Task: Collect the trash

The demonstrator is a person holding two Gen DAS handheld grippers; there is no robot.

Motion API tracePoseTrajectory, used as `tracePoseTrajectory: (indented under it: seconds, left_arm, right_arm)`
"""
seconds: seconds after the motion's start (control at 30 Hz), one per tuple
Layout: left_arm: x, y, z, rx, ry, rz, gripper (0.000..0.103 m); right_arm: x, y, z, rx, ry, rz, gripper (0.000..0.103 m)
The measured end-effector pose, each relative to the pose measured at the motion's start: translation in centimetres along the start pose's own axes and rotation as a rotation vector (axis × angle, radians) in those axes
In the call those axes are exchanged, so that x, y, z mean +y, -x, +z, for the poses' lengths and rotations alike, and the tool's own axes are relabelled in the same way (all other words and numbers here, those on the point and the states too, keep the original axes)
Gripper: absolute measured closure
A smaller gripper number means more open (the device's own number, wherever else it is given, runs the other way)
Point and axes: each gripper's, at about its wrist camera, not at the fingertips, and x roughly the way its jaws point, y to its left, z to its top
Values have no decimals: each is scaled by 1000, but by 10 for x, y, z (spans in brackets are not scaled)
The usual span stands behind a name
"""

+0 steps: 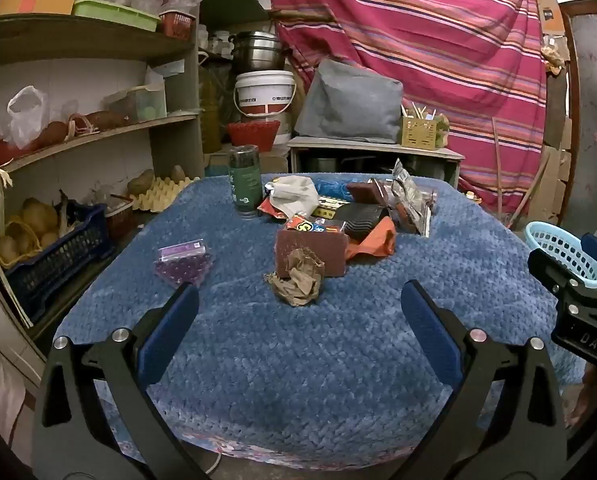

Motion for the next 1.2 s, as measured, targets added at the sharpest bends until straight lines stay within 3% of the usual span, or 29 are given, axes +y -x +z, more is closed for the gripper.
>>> tracePoseTrajectory:
  seconds: [1.2]
  left_arm:
    - [8, 2, 4, -3, 16, -9, 5]
  right_arm:
    - [1, 8, 3, -30, 29, -16, 4]
